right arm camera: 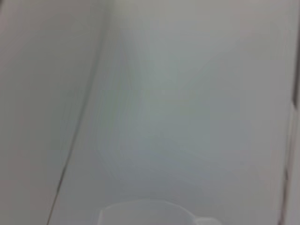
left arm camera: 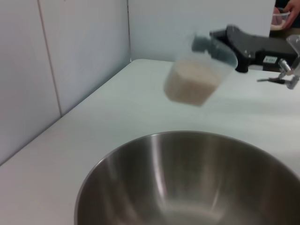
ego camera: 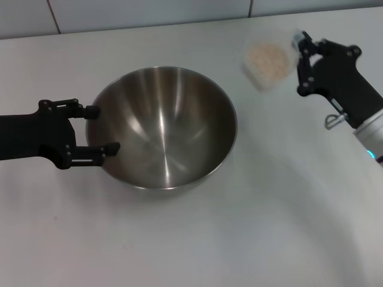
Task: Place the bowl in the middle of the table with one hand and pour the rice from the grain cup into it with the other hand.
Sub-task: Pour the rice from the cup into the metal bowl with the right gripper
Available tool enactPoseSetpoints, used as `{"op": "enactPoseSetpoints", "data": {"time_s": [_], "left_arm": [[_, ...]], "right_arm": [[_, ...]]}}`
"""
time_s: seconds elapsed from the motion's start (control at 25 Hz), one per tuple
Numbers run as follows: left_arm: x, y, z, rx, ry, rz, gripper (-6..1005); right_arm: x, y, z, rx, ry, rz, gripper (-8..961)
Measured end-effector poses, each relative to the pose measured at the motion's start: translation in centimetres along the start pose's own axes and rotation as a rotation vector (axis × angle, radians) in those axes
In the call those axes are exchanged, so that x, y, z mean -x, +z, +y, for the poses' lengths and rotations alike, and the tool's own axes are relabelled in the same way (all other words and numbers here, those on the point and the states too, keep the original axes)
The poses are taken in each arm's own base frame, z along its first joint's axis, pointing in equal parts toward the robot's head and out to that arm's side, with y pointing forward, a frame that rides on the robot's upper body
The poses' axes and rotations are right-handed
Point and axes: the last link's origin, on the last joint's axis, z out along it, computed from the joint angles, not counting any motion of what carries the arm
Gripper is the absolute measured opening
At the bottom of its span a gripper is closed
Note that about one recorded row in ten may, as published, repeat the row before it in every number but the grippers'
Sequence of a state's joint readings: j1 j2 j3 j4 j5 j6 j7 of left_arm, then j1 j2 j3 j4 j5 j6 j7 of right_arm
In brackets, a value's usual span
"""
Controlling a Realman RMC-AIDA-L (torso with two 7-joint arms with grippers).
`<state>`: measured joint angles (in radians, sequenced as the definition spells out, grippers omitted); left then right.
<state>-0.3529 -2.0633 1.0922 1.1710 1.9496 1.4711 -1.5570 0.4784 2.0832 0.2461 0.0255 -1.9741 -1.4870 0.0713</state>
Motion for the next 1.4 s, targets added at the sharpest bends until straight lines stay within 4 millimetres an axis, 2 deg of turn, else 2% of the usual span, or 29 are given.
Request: {"op": "enactPoseSetpoints", "data": {"time_s": [0.08, 0.12, 0.16, 0.24, 0.32, 0.36, 0.52, 0.56, 0.72, 1.04, 1.4], "left_arm": [[0.0, 0.0, 0.0, 0.0, 0.0, 0.0, 811], [0.0, 0.0, 0.1, 0.005, 0.002, 0.0, 811], [0.0, 0.0, 0.1, 0.005, 0.002, 0.0, 811], [-0.1, 0.0, 0.1, 0.009, 0.003, 0.001, 811], [-0.1, 0.0, 0.2, 0.014, 0.004, 0.001, 811], [-0.1, 0.0, 0.2, 0.014, 0.004, 0.001, 811], [-0.3, 0.0, 0.2, 0.016, 0.013, 0.002, 811], [-0.3, 0.0, 0.2, 0.016, 0.013, 0.002, 811], [-0.4, 0.0, 0.2, 0.017, 0.015, 0.002, 812], [-0.4, 0.0, 0.2, 0.018, 0.016, 0.002, 812], [-0.6, 0.0, 0.1, 0.022, 0.02, 0.004, 811]], "right_arm": [[0.7, 0.9, 0.9, 0.004, -0.092, -0.044, 12], [1.2, 1.9, 2.0, 0.01, -0.203, -0.077, 12], [1.2, 1.9, 2.0, 0.01, -0.203, -0.077, 13], [1.6, 2.6, 3.2, 0.013, -0.309, -0.094, 14], [2.1, 3.3, 4.9, 0.019, -0.491, -0.115, 14], [2.1, 3.3, 4.9, 0.019, -0.491, -0.115, 15], [2.4, 3.6, 7.3, 0.046, -0.808, -0.135, 17], [2.4, 3.6, 7.3, 0.046, -0.808, -0.135, 17], [2.6, 3.1, 9.3, 0.107, -1.037, -0.192, 19], [2.9, 2.7, 10.8, 0.146, -1.244, -0.267, 22], [2.9, 2.8, 11.5, 0.167, -1.372, -0.306, 26]]}}
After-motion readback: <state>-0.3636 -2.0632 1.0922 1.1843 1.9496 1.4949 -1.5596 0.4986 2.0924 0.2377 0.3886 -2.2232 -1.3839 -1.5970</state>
